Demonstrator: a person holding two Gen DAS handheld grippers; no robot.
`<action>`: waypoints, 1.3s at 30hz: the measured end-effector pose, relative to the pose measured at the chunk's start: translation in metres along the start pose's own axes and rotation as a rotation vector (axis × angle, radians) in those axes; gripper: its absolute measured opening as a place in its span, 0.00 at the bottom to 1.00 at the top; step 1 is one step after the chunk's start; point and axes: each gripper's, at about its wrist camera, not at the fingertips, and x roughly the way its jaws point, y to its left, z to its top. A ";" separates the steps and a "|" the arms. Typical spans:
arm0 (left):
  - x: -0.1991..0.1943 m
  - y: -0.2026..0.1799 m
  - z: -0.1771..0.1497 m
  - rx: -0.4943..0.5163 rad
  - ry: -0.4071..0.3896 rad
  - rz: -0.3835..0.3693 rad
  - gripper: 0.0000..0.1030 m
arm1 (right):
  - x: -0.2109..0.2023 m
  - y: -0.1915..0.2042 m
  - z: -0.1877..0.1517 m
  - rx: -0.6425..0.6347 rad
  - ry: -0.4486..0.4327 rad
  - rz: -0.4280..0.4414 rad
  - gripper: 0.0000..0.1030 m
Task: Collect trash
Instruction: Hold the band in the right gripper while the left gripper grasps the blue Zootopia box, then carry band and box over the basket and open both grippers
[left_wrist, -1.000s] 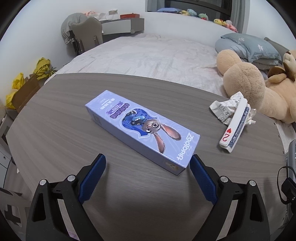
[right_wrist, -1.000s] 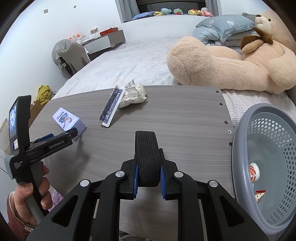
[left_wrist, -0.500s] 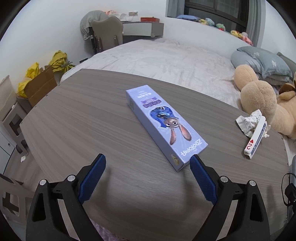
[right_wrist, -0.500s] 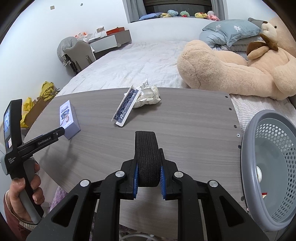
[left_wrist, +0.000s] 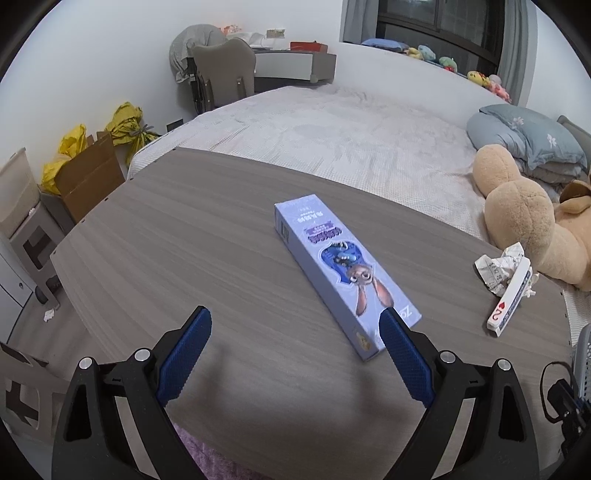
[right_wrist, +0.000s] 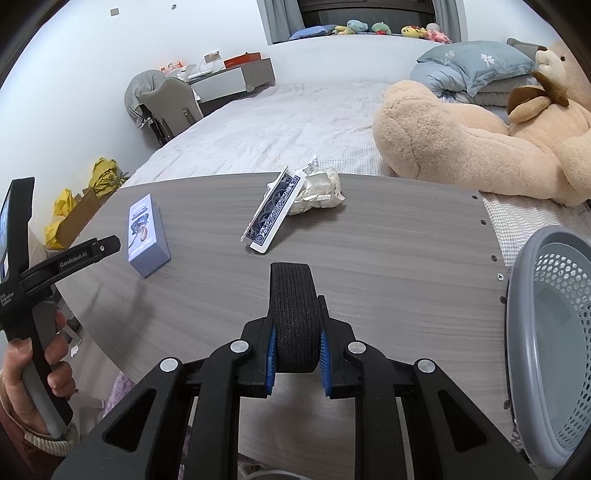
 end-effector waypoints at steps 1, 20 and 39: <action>0.002 -0.002 0.004 0.000 0.001 -0.003 0.88 | 0.001 -0.001 0.001 0.000 -0.001 0.001 0.18; 0.067 -0.026 0.035 -0.041 0.120 0.064 0.88 | 0.032 -0.021 0.004 0.033 0.042 0.024 0.18; 0.065 -0.032 0.023 0.029 0.135 0.020 0.43 | 0.024 -0.024 0.002 0.047 0.031 0.019 0.18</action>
